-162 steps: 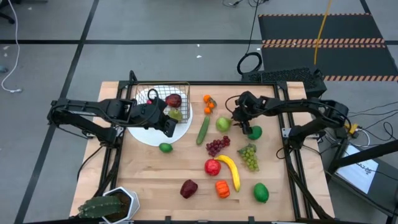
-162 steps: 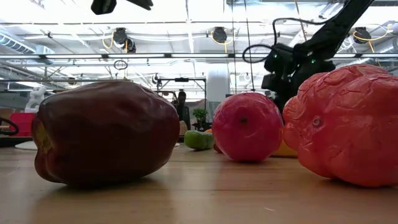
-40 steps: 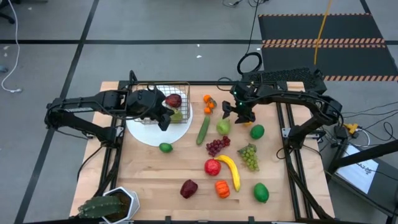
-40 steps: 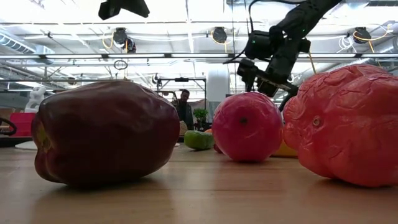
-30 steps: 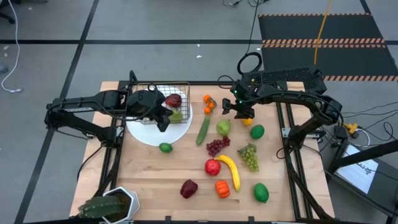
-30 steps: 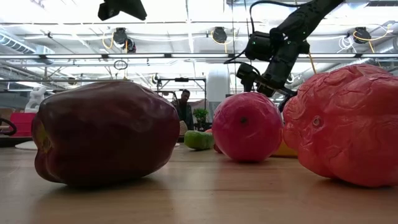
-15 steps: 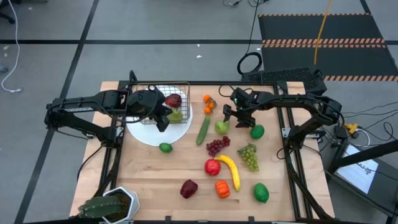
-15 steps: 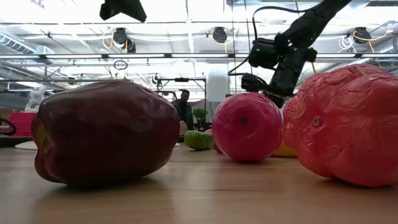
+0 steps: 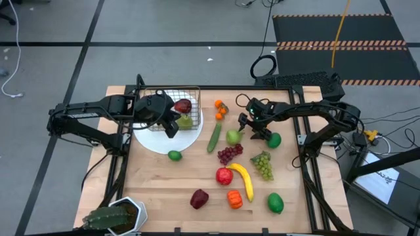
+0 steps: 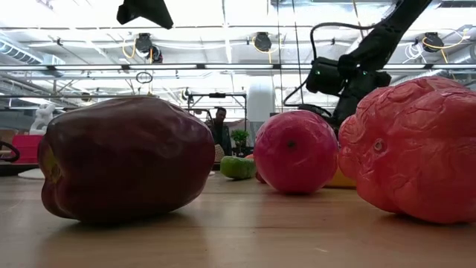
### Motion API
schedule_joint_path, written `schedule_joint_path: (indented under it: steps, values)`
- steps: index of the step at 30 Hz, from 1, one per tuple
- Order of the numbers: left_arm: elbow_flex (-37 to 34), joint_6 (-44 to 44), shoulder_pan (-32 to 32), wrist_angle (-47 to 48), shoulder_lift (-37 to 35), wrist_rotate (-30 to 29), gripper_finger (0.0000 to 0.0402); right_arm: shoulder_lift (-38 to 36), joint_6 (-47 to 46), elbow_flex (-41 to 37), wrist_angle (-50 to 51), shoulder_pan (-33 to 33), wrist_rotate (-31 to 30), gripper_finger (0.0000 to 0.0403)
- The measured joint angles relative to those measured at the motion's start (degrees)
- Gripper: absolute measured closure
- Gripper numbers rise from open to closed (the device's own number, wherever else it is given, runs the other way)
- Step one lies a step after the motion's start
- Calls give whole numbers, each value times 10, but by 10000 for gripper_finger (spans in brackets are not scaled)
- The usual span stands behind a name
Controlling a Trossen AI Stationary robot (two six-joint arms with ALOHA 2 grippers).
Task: Build produce basket
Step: Put the pear into the wired basket
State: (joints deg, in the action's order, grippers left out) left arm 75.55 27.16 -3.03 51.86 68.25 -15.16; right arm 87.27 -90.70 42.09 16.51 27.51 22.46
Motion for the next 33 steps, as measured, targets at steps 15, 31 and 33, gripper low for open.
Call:
schedule_joint_path:
  steps: [15, 31, 33]
  values:
    - [0, 0, -19, -13, 0, 2, 366, 5, 161, -12, -106, 15, -1, 46]
    - [0, 15, -19, -7, 0, 5, 366, -21, 868, -12, -41, 28, 166, 46]
    - [0, 37, -18, -6, 0, 5, 366, -42, 908, -12, -21, 32, 165, 46]
